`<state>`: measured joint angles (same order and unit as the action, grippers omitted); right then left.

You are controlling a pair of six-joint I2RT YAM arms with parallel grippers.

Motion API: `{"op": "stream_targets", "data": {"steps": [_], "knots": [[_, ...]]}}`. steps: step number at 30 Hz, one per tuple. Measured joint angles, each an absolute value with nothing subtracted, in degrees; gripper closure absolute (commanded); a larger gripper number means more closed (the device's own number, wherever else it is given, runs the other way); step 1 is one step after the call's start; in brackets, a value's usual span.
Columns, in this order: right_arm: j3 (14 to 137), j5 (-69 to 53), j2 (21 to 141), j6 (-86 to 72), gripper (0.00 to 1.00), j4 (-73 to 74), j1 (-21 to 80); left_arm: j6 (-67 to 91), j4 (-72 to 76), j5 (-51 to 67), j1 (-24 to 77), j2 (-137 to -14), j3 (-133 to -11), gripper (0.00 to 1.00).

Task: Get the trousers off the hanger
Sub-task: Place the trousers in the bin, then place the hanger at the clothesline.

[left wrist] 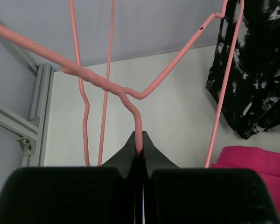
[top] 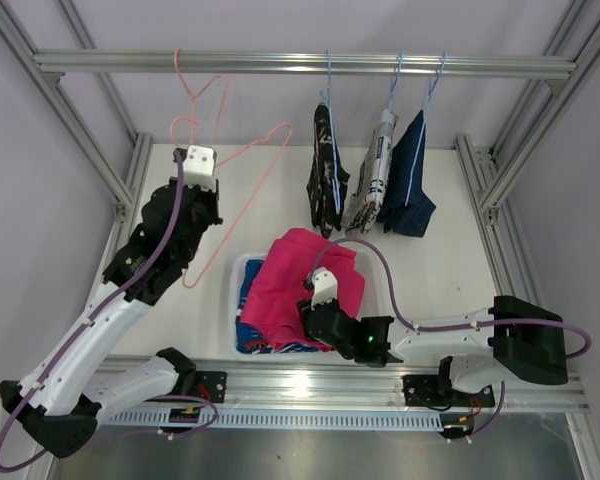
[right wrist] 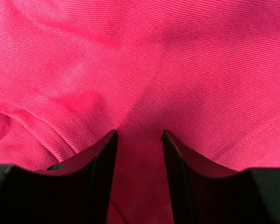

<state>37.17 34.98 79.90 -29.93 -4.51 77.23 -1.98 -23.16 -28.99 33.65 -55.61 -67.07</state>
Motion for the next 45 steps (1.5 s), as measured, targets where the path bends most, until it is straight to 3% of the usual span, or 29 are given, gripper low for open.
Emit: {"op": "stream_targets", "data": {"steps": [5, 14, 23, 33, 45], "knots": [[40.9, 37.1, 79.7, -29.8, 0.48, -0.1, 79.2, -1.9, -22.1, -24.7, 33.7, -51.8, -66.8, 0.99], [59.4, 42.0, 72.0, -26.6, 0.39, 6.7, 81.0, -1.0, -20.6, -15.7, 33.8, -46.7, -65.6, 0.99], [59.3, 43.0, 60.9, -23.9, 0.39, -4.8, 77.4, 1.4, -18.2, -5.2, 33.8, -41.5, -64.9, 0.99], [58.6, 34.1, 62.7, -23.5, 0.38, -15.1, 71.3, 2.6, -16.4, 7.3, 33.9, -39.7, -64.3, 0.99], [57.1, 25.9, 63.6, -21.1, 0.41, -20.5, 71.0, 3.0, -15.6, 9.2, 33.9, -39.5, -64.1, 0.99]]}}
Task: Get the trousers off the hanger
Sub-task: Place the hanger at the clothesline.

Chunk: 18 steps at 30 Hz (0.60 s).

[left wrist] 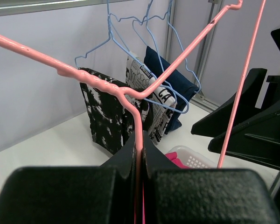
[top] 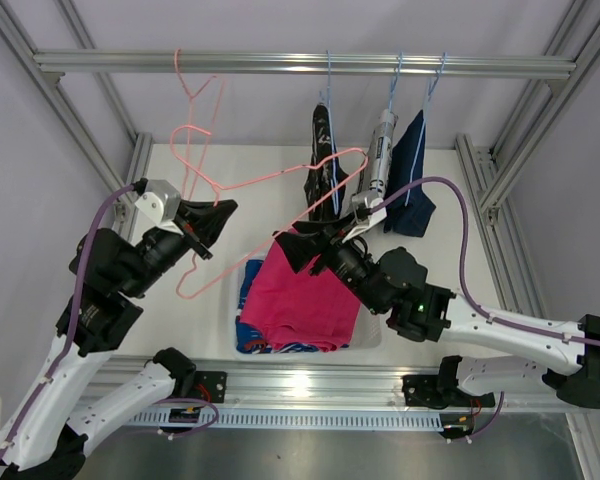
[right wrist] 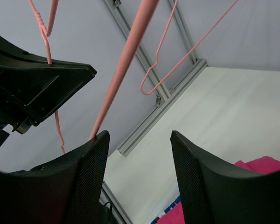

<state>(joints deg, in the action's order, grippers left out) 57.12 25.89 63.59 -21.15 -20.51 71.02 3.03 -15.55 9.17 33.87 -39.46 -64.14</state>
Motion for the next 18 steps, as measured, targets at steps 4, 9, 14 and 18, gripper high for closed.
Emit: {"op": "stream_targets", "data": {"steps": [4, 9, 14, 18], "knots": [[56.3, 24.3, 63.4, -20.9, 0.4, -20.8, 71.0, 3.0, -15.6, 7.4, 33.9, -39.3, -64.1, 0.99], [54.7, 23.3, 62.5, -20.8, 0.38, -20.0, 71.2, 3.3, -15.6, 5.9, 33.9, -39.2, -63.8, 0.99], [54.7, 22.8, 62.3, -20.4, 0.37, -19.5, 71.3, 3.7, -15.6, 5.8, 33.9, -39.2, -63.6, 0.99], [54.7, 22.0, 62.3, -19.4, 0.38, -19.7, 71.2, 3.6, -15.6, 5.9, 33.9, -39.3, -63.5, 0.99]]}}
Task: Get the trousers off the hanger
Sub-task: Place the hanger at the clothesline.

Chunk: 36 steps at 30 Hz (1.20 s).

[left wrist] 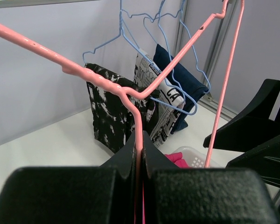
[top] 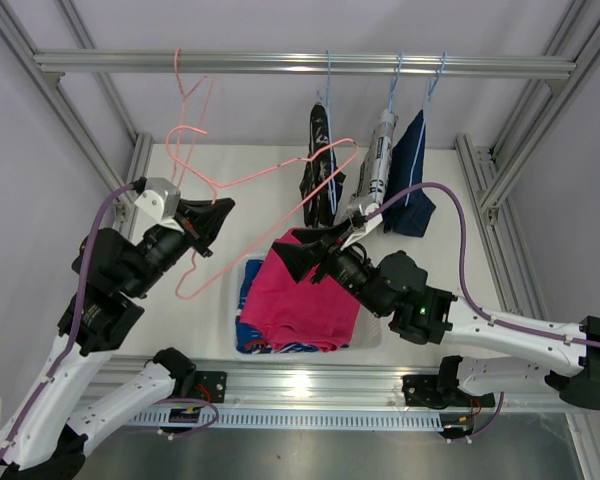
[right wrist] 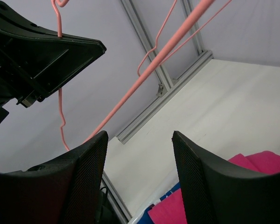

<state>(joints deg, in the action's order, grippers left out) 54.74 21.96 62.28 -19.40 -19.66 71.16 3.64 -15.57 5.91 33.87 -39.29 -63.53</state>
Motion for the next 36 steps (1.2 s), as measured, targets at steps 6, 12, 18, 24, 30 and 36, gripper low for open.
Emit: {"op": "stream_targets", "data": {"steps": [6, 12, 18, 24, 30, 36], "knots": [[54.8, 21.0, 62.1, -18.4, 0.43, -20.2, 70.4, 3.6, -15.6, 6.2, 33.9, -39.8, -63.5, 0.99], [55.0, 20.1, 60.9, -18.3, 0.44, -21.6, 69.2, 3.6, -15.6, 6.3, 33.9, -40.1, -63.5, 0.99], [56.4, 19.6, 60.8, -18.4, 0.46, -22.3, 67.6, 3.6, -15.7, 6.5, 33.9, -40.1, -63.5, 0.99], [58.5, 20.3, 62.0, -18.3, 0.59, -22.8, 66.7, 3.6, -15.7, 6.9, 33.9, -40.1, -63.5, 1.0], [58.8, 21.6, 64.2, -19.4, 0.88, -23.1, 65.2, 3.6, -15.8, 7.6, 33.9, -40.1, -63.5, 0.99], [59.2, 22.2, 64.6, -22.4, 1.0, -25.5, 63.2, 3.5, -17.4, 7.7, 33.9, -40.1, -62.7, 0.99]]}}
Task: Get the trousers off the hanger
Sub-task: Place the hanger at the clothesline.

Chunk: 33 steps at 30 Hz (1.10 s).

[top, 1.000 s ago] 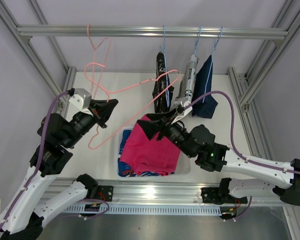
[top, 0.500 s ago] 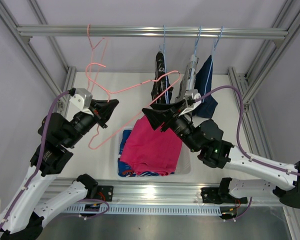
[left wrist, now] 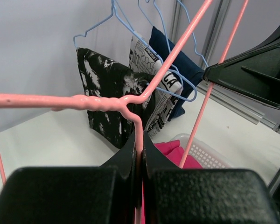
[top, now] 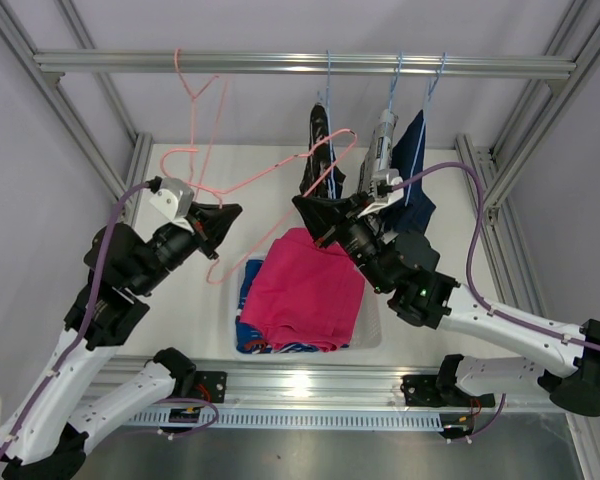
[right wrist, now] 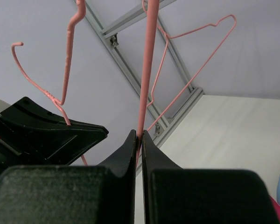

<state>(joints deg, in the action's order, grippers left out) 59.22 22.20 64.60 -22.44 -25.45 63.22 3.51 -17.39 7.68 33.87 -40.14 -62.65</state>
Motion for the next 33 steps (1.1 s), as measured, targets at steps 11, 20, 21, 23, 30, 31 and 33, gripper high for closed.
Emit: {"op": "stream_targets", "data": {"steps": [11, 20, 21, 23, 30, 31, 33], "knots": [[55.7, 22.7, 64.2, -27.2, 1.0, -26.0, 61.5, 3.5, -17.9, 7.1, 33.9, -39.4, -61.6, 0.99], [53.7, 22.6, 65.8, -31.7, 1.0, -26.3, 60.6, 3.5, -18.6, 7.0, 34.0, -37.8, -59.8, 0.99], [53.7, 22.6, 66.3, -32.2, 1.0, -26.3, 60.4, 3.5, -18.6, 7.1, 34.0, -37.3, -59.6, 0.99], [53.7, 22.3, 67.4, -33.4, 1.0, -26.5, 60.0, 3.6, -18.5, 7.3, 34.0, -36.2, -59.0, 0.99], [52.8, 14.9, 68.5, -39.9, 1.0, -29.3, 55.8, 4.1, -18.4, 10.1, 34.1, -35.2, -58.5, 0.99], [52.5, 13.0, 68.5, -41.3, 1.0, -30.0, 54.7, 4.1, -18.1, 10.4, 34.1, -35.3, -58.5, 0.99], [52.2, 7.8, 68.6, -44.3, 1.0, -31.2, 51.7, 4.3, -17.6, 10.9, 34.1, -35.7, -58.5, 0.99]]}}
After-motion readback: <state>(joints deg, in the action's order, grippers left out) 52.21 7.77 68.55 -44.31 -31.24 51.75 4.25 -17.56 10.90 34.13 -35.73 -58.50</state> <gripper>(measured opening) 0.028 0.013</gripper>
